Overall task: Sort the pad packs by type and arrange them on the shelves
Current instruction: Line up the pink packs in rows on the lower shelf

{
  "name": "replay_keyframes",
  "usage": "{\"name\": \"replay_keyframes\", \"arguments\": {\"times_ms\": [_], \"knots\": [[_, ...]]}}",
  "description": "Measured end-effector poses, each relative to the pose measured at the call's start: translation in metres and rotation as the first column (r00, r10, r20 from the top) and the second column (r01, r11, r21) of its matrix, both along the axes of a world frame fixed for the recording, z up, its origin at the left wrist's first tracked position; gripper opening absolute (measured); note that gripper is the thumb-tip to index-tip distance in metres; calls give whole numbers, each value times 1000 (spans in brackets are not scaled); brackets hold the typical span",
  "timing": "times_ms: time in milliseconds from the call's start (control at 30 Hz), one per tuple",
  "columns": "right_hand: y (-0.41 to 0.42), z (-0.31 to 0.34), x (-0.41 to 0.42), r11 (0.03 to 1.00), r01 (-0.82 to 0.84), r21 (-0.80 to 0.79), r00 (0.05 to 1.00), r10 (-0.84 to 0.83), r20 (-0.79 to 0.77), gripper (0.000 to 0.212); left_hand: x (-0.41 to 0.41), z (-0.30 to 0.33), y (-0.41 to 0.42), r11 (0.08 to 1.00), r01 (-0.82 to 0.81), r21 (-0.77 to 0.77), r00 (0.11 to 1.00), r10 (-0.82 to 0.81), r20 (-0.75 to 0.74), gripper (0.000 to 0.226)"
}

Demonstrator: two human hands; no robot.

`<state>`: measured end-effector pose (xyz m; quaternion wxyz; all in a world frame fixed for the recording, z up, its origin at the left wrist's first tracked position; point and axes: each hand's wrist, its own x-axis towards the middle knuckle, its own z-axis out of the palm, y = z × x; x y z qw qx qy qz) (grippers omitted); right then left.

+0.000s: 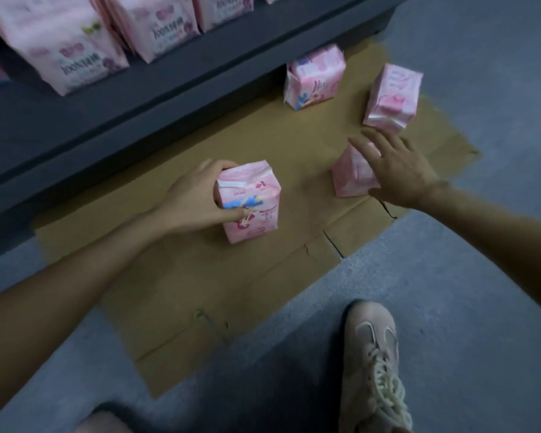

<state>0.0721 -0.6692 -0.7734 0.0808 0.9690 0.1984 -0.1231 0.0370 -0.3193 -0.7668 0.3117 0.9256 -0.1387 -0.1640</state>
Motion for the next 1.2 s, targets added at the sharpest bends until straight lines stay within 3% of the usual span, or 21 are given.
{"name": "replay_keyframes", "arguments": {"times_ms": [133, 300, 367, 467, 600, 667, 767, 867, 967, 1067, 1100, 1200], "knots": [[-11, -14, 21, 1000, 16, 15, 998, -15, -60, 111, 10, -10, 20, 995, -76, 61, 996, 79, -48, 73], [-3, -3, 32, 994, 27, 104, 993, -15, -117, 90, 6, -14, 39, 987, -119, 112, 990, 127, -68, 71], [14, 4, 25, 954, 144, 263, 971, -85, -223, 95, 3, -18, 46, 981, -124, 147, 987, 137, -80, 73], [43, 7, 16, 803, 330, 497, 902, -112, -418, 100, 1, -22, 50, 974, -92, 206, 983, 122, -136, 86], [69, 3, 14, 795, 284, 536, 909, -44, -415, 81, 3, -14, 46, 914, 11, 405, 986, 58, -159, 102], [74, 0, 14, 810, 252, 530, 919, -30, -392, 78, -2, -12, 33, 772, 104, 627, 994, -103, -37, 104], [80, -4, 15, 811, 250, 530, 931, -49, -363, 81, -12, -17, -2, 644, 157, 749, 907, -394, 149, 89], [80, -6, 12, 817, 244, 523, 935, -56, -350, 89, -13, -27, -34, 342, 349, 872, 825, -554, -114, 59], [78, -10, 8, 830, 236, 505, 934, -51, -353, 90, -5, -34, -49, 143, 379, 914, 775, -588, -229, 30], [81, -11, 7, 842, 223, 491, 936, -44, -350, 88, 5, -31, -47, -23, 411, 911, 767, -532, -359, 26], [83, -10, 7, 838, 226, 496, 936, -46, -350, 87, 8, -27, -42, -15, 441, 897, 779, -491, -391, 24], [95, -2, 8, 833, 220, 507, 932, -26, -362, 89, 18, -8, -3, 239, 457, 857, 870, -318, -376, 29]]}}
